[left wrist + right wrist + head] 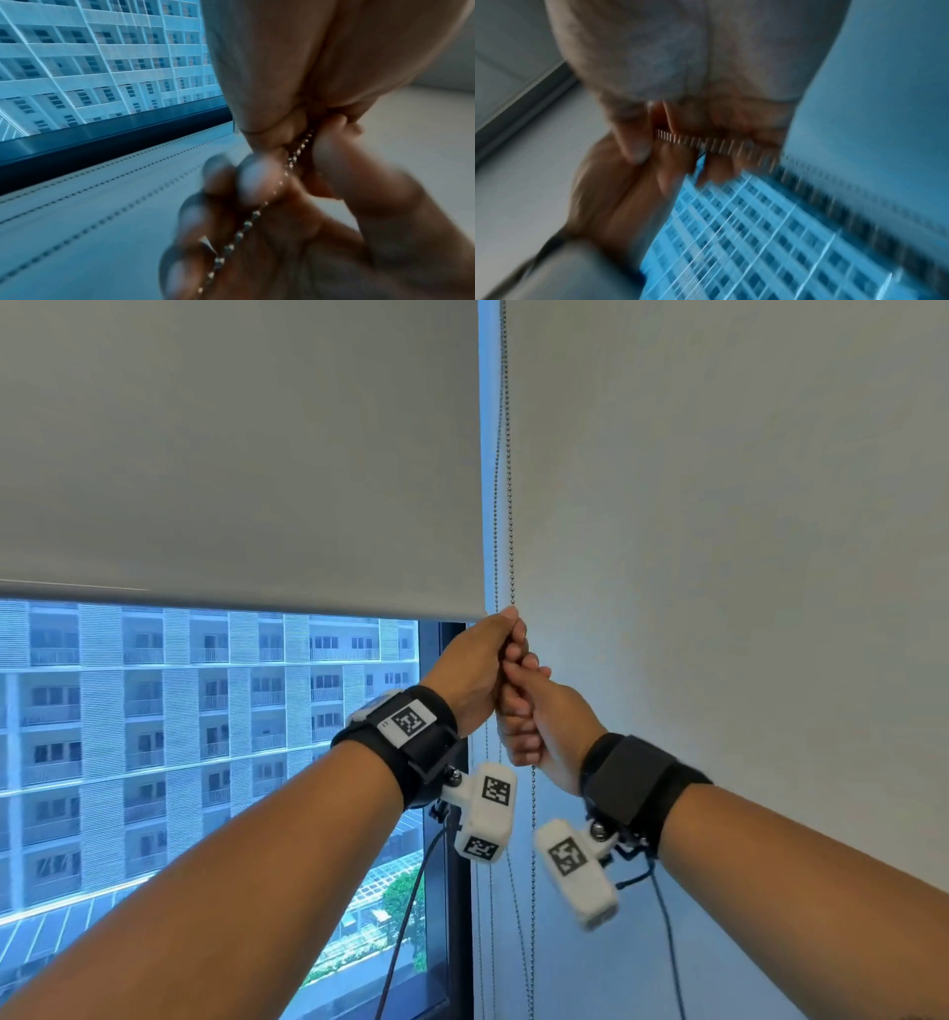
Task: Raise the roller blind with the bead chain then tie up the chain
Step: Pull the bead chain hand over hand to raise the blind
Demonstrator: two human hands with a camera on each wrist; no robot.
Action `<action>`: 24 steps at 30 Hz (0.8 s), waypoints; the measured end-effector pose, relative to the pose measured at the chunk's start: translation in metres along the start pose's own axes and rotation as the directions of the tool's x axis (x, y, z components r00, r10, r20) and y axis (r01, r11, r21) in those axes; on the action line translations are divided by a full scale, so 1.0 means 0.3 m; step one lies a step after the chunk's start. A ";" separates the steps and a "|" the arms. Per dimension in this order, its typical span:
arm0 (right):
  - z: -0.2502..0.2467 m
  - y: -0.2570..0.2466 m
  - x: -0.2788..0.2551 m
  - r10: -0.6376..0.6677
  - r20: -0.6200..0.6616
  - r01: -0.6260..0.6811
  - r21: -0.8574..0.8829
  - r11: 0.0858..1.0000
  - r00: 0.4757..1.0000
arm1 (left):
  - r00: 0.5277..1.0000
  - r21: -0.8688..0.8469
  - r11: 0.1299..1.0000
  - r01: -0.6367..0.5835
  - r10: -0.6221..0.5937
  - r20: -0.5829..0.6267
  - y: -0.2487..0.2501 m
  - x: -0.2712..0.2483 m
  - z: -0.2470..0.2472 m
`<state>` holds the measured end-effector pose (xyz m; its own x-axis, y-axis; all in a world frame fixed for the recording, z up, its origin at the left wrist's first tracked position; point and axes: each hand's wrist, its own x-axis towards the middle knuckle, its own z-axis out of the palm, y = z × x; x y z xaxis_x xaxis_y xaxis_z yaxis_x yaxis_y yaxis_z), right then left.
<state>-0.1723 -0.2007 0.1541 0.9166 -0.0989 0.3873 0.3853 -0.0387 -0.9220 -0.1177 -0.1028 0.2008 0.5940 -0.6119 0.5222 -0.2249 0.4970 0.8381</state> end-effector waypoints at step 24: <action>0.098 -0.207 0.097 -0.114 -0.305 0.172 0.169 0.970 0.945 | 0.999 0.228 0.973 0.034 -0.027 -0.034 -0.071 -0.058 -0.146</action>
<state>-0.1664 -0.1720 0.2227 0.7900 -0.3928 0.4708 0.5496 0.1133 -0.8277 -0.0893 -0.0757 0.1669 0.6259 -0.6038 0.4937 -0.3745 0.3225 0.8693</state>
